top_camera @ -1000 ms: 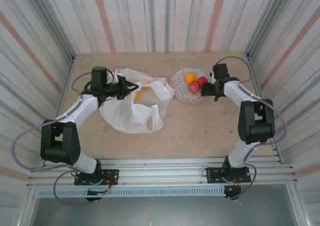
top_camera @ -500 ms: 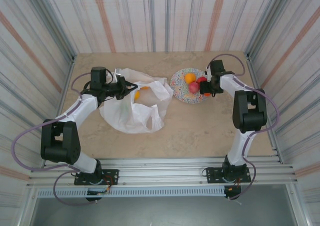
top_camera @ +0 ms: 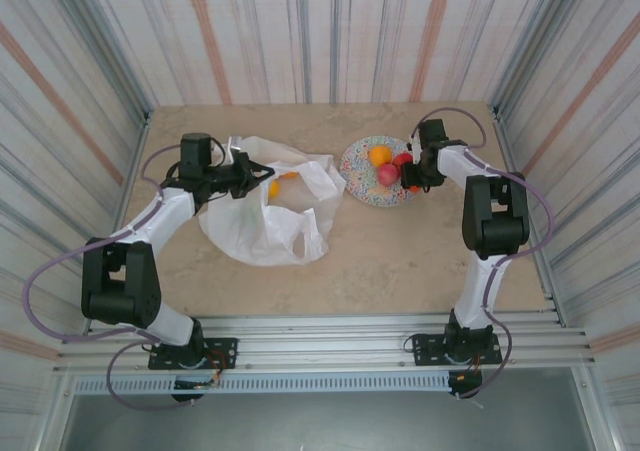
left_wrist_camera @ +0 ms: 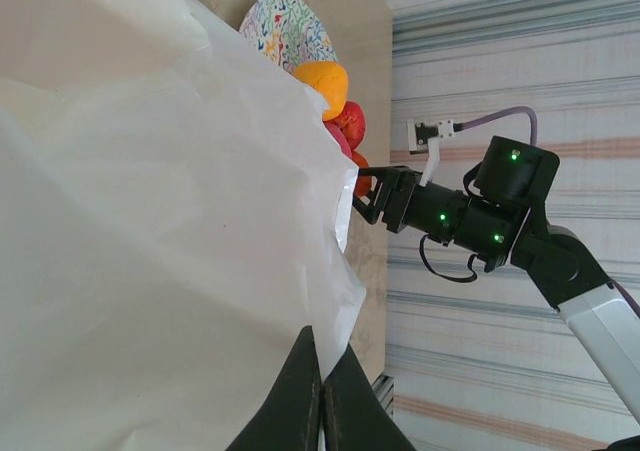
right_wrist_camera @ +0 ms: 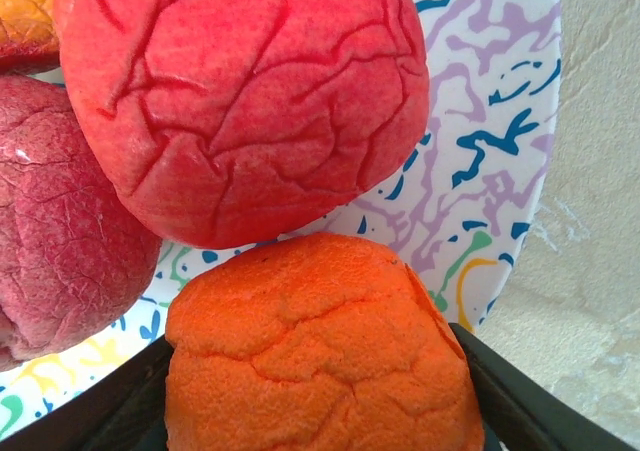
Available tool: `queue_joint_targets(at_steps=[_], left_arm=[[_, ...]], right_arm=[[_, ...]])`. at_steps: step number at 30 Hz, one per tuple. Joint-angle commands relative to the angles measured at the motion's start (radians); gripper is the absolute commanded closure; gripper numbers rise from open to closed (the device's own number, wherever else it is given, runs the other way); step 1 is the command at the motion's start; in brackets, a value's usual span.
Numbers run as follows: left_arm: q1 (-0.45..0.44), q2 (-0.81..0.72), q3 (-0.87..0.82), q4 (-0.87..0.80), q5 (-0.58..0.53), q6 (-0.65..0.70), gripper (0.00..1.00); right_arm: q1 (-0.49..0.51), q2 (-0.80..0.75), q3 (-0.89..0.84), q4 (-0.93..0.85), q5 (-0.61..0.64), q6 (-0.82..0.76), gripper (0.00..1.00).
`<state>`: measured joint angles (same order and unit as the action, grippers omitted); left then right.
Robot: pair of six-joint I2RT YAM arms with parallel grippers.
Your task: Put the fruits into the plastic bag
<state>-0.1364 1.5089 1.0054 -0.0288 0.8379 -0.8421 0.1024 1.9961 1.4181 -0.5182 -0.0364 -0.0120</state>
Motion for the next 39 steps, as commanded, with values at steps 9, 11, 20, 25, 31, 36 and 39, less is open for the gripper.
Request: queue_joint_targets(at_steps=[9, 11, 20, 25, 31, 36, 39], left_arm=[[0.006, -0.001, -0.004, 0.001, 0.016, 0.008, 1.0], [0.006, -0.002, -0.006, 0.003, 0.016, 0.007, 1.0], [0.006, -0.001, -0.011, 0.012, 0.016, 0.0, 1.0], [0.006, -0.001, -0.014, 0.014, 0.013, -0.001, 1.0], [0.004, 0.001, -0.016, 0.015, 0.015, -0.001, 1.0], [0.002, 0.002, -0.016, 0.017, 0.016, -0.003, 1.0], [0.001, 0.002, -0.017, 0.018, 0.016, -0.005, 1.0]], right_arm=[[0.028, -0.194, -0.109, -0.053, 0.012, 0.061, 0.45], [0.058, -0.264, -0.16, -0.04, 0.033, 0.087, 0.46], [0.295, -0.542, -0.365, 0.104, -0.091, 0.189, 0.46], [0.418, -0.533, -0.396, 0.219, -0.193, 0.265, 0.47], [0.531, -0.43, -0.348, 0.285, -0.197, 0.278, 0.49], [0.564, -0.34, -0.31, 0.308, -0.178, 0.275, 0.49], [0.567, -0.294, -0.289, 0.332, -0.176, 0.268, 0.5]])
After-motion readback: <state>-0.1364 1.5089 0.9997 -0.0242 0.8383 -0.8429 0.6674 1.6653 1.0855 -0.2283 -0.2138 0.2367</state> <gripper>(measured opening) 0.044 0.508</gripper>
